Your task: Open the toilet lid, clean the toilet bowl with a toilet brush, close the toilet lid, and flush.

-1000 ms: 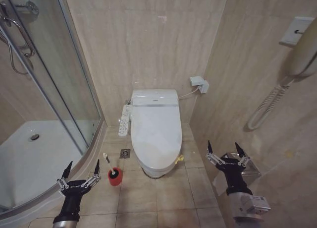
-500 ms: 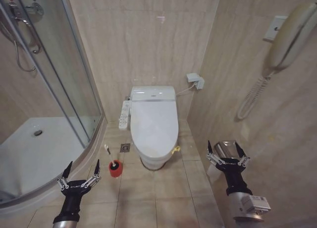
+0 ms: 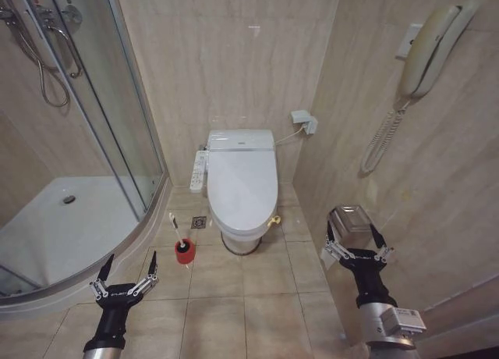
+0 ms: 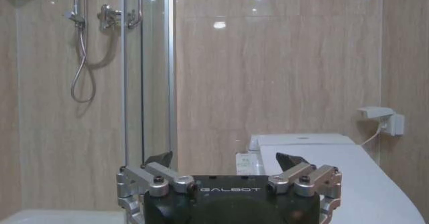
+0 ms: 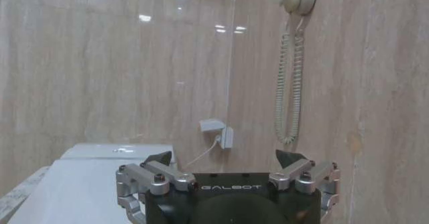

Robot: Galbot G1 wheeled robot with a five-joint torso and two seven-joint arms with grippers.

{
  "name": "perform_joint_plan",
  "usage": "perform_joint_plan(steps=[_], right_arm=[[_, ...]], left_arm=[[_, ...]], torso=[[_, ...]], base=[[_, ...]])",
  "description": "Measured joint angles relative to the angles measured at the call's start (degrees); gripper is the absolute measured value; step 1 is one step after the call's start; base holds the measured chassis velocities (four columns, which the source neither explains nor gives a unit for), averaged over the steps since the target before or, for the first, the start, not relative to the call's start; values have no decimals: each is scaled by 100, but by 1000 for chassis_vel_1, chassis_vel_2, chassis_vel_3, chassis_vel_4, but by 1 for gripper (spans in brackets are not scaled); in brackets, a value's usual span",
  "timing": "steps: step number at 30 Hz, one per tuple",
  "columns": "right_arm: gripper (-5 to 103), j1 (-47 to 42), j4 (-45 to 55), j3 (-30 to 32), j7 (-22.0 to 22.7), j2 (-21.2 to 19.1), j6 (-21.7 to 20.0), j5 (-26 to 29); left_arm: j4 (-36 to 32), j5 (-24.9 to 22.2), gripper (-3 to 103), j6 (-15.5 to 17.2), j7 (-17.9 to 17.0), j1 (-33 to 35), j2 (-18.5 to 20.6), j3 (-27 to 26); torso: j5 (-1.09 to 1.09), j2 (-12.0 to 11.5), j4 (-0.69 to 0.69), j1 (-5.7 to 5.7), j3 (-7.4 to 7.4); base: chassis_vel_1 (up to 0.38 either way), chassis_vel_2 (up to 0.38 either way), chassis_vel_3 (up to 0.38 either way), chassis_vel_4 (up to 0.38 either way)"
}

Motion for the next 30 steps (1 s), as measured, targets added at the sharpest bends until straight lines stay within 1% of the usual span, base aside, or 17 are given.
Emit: perform_joint_plan(steps=[18,30], right_arm=[[100,0,0,0,0,0,0,0],[100,-1,0,0,0,0,0,0]], left_arm=[[0,0,100,0,0,1,0,0],[0,0,100,0,0,2,0,0]], torso=[[0,0,0,-3,0],[0,2,0,-6,-2]], base=[[-9,5,5,-7],[58,-51,-57,55]])
